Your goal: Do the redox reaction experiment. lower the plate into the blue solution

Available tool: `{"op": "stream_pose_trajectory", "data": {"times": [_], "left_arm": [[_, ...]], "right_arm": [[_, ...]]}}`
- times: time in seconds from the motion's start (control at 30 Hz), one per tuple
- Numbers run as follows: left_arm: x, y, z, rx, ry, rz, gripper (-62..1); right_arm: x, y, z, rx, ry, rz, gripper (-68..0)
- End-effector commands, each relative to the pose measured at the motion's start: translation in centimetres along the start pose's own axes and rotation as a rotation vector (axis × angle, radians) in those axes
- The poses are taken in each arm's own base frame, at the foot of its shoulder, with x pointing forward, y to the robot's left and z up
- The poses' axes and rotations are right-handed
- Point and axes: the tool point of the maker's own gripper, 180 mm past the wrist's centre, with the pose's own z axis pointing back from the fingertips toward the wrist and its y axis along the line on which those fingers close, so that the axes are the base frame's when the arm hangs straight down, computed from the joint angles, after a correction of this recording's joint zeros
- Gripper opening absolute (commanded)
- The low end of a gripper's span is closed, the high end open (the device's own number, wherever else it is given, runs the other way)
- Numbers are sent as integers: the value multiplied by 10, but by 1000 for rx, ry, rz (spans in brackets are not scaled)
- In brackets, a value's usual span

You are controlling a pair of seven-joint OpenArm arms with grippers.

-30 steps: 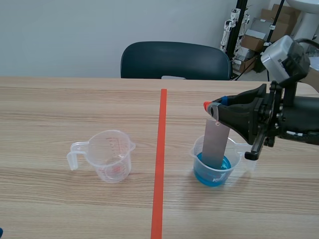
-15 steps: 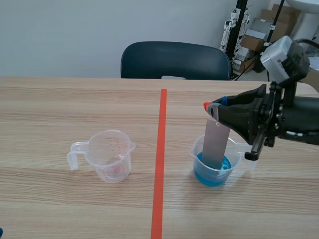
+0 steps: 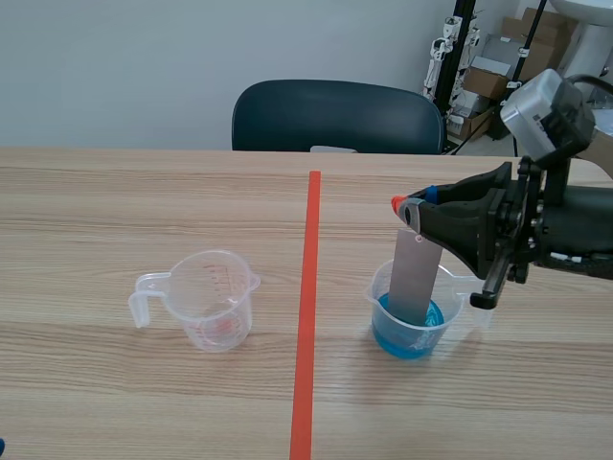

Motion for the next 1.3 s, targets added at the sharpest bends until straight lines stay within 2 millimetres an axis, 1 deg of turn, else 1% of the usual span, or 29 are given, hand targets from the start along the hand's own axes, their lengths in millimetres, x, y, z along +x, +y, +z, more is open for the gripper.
{"op": "stream_pose_trajectory", "data": {"times": [0.0, 1.27], "left_arm": [[8, 1, -2, 3, -34, 1, 14], [11, 1, -2, 3, -50, 1, 14]], "right_arm": [[2, -2, 0, 0, 6, 14, -673], [-2, -2, 1, 2, 26, 33, -673]]}}
